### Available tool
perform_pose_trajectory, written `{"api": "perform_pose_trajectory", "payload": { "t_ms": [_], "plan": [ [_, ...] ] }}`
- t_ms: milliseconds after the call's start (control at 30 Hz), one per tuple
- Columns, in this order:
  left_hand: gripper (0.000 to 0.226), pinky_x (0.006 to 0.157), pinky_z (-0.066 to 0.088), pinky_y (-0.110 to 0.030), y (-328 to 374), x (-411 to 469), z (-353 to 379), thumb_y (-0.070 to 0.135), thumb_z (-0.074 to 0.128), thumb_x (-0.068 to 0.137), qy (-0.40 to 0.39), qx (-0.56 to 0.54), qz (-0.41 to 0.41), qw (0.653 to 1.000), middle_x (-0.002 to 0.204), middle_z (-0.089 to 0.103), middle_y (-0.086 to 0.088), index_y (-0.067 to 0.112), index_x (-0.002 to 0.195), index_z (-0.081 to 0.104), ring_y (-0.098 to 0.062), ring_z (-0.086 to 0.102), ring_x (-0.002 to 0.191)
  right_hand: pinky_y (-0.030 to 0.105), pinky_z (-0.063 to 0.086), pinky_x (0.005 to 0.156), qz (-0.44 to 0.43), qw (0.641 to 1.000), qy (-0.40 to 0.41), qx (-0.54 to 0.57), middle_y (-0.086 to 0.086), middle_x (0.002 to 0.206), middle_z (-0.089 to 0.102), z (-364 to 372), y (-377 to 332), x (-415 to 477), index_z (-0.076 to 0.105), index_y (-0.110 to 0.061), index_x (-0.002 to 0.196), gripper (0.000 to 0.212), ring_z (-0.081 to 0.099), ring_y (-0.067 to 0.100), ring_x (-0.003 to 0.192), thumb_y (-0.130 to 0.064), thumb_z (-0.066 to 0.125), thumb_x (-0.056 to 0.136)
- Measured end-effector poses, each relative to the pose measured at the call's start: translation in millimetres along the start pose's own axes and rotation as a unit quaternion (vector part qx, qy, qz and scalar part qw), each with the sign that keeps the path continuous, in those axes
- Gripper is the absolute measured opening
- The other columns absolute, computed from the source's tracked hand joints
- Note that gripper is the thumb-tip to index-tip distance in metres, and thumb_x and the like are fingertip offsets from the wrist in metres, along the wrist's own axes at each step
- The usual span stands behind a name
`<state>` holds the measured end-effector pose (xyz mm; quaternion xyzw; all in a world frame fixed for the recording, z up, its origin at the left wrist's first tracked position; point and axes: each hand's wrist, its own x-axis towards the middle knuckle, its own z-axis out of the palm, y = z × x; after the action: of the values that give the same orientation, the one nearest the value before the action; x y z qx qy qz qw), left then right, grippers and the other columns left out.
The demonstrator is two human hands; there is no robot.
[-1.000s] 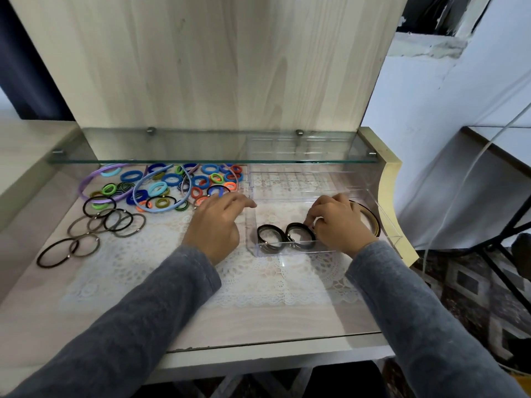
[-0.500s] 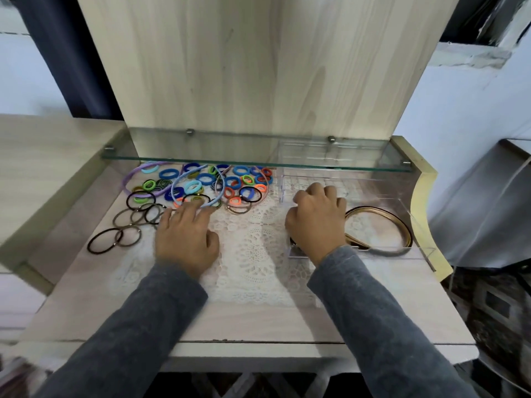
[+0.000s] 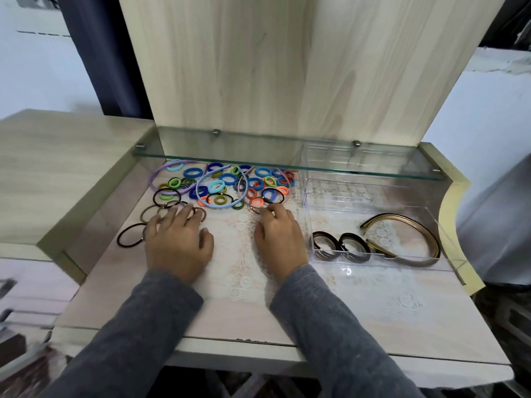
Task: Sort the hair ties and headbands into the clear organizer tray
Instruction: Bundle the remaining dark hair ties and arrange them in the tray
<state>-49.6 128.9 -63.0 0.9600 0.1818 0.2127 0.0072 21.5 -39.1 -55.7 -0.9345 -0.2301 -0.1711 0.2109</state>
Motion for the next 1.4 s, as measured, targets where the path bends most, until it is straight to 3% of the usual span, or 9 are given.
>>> {"api": "perform_pose_trajectory", "payload": {
  "t_ms": [133, 300, 500, 833, 1100, 1400],
  "plan": [
    [0.033, 0.090, 0.033, -0.041, -12.9, 0.7, 0.4, 0.030, 0.049, 0.082, 0.118, -0.002, 0.034, 0.992, 0.113, 0.070, -0.003, 0.016, 0.100, 0.075, -0.025, 0.063, 0.103, 0.041, 0.052, 0.075, 0.001, 0.999, 0.039, -0.012, 0.015, 0.110, 0.060, 9.1, -1.6, 5.1, 0.066, -0.003, 0.105, 0.024, 0.058, 0.032, 0.094, -0.018, 0.061, 0.088],
    [0.021, 0.084, 0.035, -0.039, -15.2, 1.7, 4.6, 0.030, 0.058, 0.078, 0.162, -0.037, 0.021, 0.986, 0.106, 0.071, 0.002, 0.021, 0.088, 0.074, -0.023, 0.063, 0.097, 0.037, 0.050, 0.064, 0.008, 0.997, 0.073, -0.019, 0.011, 0.094, 0.060, 13.4, -5.2, 11.5, 0.067, -0.005, 0.091, 0.015, 0.058, 0.030, 0.082, -0.018, 0.068, 0.083],
    [0.014, 0.083, 0.036, -0.039, -16.1, 1.8, 6.8, 0.032, 0.062, 0.077, 0.169, -0.070, 0.021, 0.983, 0.101, 0.070, 0.006, 0.024, 0.080, 0.074, -0.021, 0.063, 0.094, 0.037, 0.051, 0.064, 0.011, 0.995, 0.097, -0.008, 0.010, 0.093, 0.059, 16.5, -1.8, 11.9, 0.066, -0.006, 0.089, 0.013, 0.056, 0.028, 0.080, -0.015, 0.069, 0.082],
    [0.015, 0.082, 0.037, -0.038, -7.0, -1.8, 3.7, 0.034, 0.063, 0.081, 0.129, -0.093, 0.134, 0.978, 0.091, 0.069, 0.007, 0.022, 0.082, 0.073, -0.019, 0.063, 0.085, 0.032, 0.048, 0.059, 0.024, 0.993, 0.119, -0.013, 0.010, 0.088, 0.061, 18.6, 1.1, 13.8, 0.067, -0.005, 0.083, 0.012, 0.057, 0.026, 0.074, -0.003, 0.074, 0.074],
    [0.018, 0.083, 0.038, -0.036, 2.4, -2.8, -0.4, 0.037, 0.058, 0.084, 0.080, -0.153, 0.227, 0.958, 0.091, 0.067, 0.012, 0.026, 0.086, 0.072, -0.013, 0.062, 0.086, 0.034, 0.048, 0.064, 0.025, 0.991, 0.127, 0.033, 0.010, 0.091, 0.059, 16.9, 3.8, 12.1, 0.068, -0.005, 0.091, 0.010, 0.055, 0.025, 0.079, -0.008, 0.068, 0.082],
    [0.016, 0.079, 0.035, -0.035, 5.0, 2.6, -3.3, 0.039, 0.058, 0.086, 0.083, -0.173, 0.147, 0.970, 0.091, 0.066, 0.015, 0.029, 0.086, 0.070, -0.012, 0.060, 0.086, 0.038, 0.051, 0.065, 0.041, 0.989, 0.124, 0.075, 0.008, 0.092, 0.056, 16.9, 8.7, 11.7, 0.068, -0.009, 0.096, 0.011, 0.052, 0.023, 0.083, -0.013, 0.063, 0.087]
  ]
}}
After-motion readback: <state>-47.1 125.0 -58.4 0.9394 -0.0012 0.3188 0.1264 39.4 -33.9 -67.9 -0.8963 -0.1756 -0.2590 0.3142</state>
